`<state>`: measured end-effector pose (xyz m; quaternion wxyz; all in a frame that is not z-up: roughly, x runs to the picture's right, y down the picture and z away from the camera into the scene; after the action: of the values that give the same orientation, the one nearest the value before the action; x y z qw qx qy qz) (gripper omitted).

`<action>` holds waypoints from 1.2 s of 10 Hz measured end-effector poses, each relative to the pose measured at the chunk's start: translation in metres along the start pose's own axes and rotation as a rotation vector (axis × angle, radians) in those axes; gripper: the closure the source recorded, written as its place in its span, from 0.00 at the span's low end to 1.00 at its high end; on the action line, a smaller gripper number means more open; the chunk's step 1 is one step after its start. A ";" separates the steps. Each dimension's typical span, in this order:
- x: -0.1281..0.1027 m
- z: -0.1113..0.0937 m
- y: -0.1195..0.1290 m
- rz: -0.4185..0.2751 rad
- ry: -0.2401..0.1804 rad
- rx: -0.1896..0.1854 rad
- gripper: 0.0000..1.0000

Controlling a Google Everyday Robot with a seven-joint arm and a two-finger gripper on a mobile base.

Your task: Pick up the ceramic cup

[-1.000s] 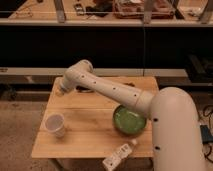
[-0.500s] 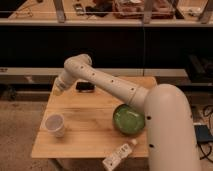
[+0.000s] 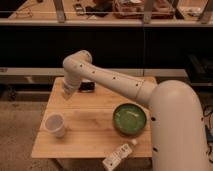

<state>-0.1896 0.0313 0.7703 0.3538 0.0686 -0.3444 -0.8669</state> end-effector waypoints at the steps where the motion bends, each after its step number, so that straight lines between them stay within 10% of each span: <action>1: -0.011 -0.005 0.004 0.074 -0.010 -0.029 0.44; 5: -0.029 -0.013 0.008 0.203 -0.026 -0.081 0.44; 12: -0.044 -0.002 -0.041 0.434 -0.149 0.034 0.44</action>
<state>-0.1794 0.0795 0.7369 0.5042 -0.0653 -0.3908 -0.7673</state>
